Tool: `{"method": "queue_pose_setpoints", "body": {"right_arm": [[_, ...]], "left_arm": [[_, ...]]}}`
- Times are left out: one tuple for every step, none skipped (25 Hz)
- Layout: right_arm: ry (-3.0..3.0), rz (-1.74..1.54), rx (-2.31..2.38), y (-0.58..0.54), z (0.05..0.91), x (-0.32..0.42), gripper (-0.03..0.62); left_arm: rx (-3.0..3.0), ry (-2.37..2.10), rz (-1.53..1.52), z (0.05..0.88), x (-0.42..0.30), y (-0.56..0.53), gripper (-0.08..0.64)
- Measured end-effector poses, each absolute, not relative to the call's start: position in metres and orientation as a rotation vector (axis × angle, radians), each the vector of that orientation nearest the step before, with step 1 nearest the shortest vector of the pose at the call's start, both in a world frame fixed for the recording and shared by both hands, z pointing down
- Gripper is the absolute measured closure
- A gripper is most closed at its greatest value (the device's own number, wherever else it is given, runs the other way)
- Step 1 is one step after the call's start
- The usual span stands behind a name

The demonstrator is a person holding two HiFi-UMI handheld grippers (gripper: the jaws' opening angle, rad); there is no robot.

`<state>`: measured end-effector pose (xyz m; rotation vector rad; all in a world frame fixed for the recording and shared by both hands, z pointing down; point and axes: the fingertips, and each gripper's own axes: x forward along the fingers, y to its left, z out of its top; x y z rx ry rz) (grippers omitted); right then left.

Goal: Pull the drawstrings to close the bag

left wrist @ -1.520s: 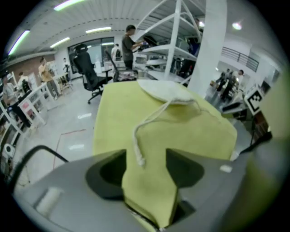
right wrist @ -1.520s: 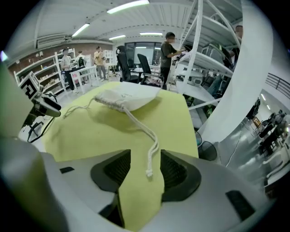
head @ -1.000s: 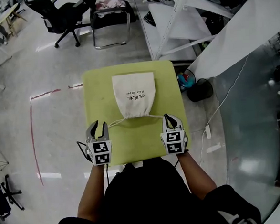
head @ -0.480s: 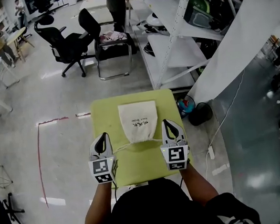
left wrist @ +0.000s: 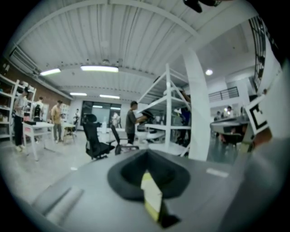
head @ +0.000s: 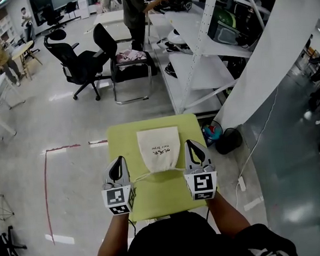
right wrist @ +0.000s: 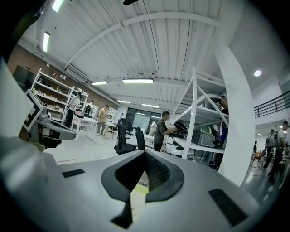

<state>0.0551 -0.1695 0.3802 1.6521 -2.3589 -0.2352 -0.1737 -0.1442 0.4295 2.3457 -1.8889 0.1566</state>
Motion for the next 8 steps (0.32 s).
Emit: {"method": "queue_pose_setpoints", "body": {"right_arm": [[-2.357,-0.24,1.65,-0.1681,0.3803,0.0545,0.588],[-2.358,-0.243,1.65,-0.1672,0.3802,0.0543,0.588],[-2.36,-0.245,1.652,-0.1668,0.3802,0.0541,0.588],[-2.362,-0.246,1.654,-0.1668,0.3802,0.0541,0.588],[-2.365,-0.247,1.658,-0.1672,0.3802,0.0543,0.588],[-2.368,-0.247,1.662,-0.1679,0.38,0.0547,0.588],[-2.371,-0.248,1.667,-0.1688,0.3798,0.0553,0.588],[-2.374,-0.249,1.671,-0.1699,0.3795,0.0559,0.588]], "left_arm": [[2.351,-1.884,0.158,0.429,-0.1724,-0.1433,0.554],[2.356,-1.88,0.159,0.4288,-0.171,-0.1427,0.554],[2.36,-1.876,0.159,0.429,-0.1697,-0.1425,0.554],[2.362,-1.873,0.158,0.4294,-0.1686,-0.1426,0.554],[2.364,-1.87,0.156,0.43,-0.1676,-0.143,0.554],[2.364,-1.869,0.154,0.4305,-0.1667,-0.1438,0.554],[2.365,-1.869,0.152,0.4309,-0.1659,-0.1447,0.554],[2.365,-1.869,0.149,0.4311,-0.1651,-0.1458,0.554]]}}
